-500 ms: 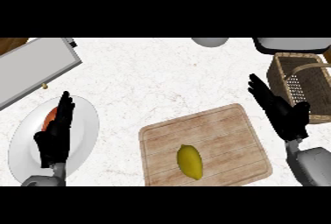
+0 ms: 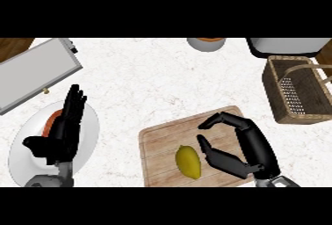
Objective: Pick the lemon from the cutting board and place it in the basket
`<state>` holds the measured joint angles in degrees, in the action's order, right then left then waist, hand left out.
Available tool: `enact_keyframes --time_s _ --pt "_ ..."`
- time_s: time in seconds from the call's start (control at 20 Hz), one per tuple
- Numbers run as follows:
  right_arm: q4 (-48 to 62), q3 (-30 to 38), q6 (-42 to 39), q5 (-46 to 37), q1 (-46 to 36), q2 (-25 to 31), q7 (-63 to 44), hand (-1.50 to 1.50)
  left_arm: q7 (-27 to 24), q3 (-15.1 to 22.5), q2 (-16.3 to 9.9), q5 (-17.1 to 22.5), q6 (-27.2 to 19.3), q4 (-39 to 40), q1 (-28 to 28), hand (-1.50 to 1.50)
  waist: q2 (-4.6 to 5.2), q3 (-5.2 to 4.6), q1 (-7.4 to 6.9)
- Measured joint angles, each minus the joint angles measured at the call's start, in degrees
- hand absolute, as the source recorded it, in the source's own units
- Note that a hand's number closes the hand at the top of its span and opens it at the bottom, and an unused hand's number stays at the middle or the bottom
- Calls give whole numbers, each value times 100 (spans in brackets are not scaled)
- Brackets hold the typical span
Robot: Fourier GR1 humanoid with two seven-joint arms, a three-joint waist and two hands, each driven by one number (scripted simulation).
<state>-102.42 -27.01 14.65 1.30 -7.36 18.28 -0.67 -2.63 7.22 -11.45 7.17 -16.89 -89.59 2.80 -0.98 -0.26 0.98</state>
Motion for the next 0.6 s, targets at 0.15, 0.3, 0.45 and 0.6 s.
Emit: enact_keyframes --time_s 0.15,0.3,0.45,0.6 --pt "-93 -806 867 -1070 234 -547 -290 -150 11 53 40 71 80 -108 -55 0 -7 -4 -5" --pt "-21 -1175 1668 -2119 375 -928 -911 -150 37 20 5 127 125 -219 -102 0 -20 -14 23" --pt "91 -1147 2075 -3126 512 -862 -1618 -150 20 -3 10 139 106 -270 -184 0 -51 -36 137" --pt "90 -983 2068 -4008 629 -644 -2415 -150 61 -80 -50 148 87 -310 -218 0 -71 -56 255"
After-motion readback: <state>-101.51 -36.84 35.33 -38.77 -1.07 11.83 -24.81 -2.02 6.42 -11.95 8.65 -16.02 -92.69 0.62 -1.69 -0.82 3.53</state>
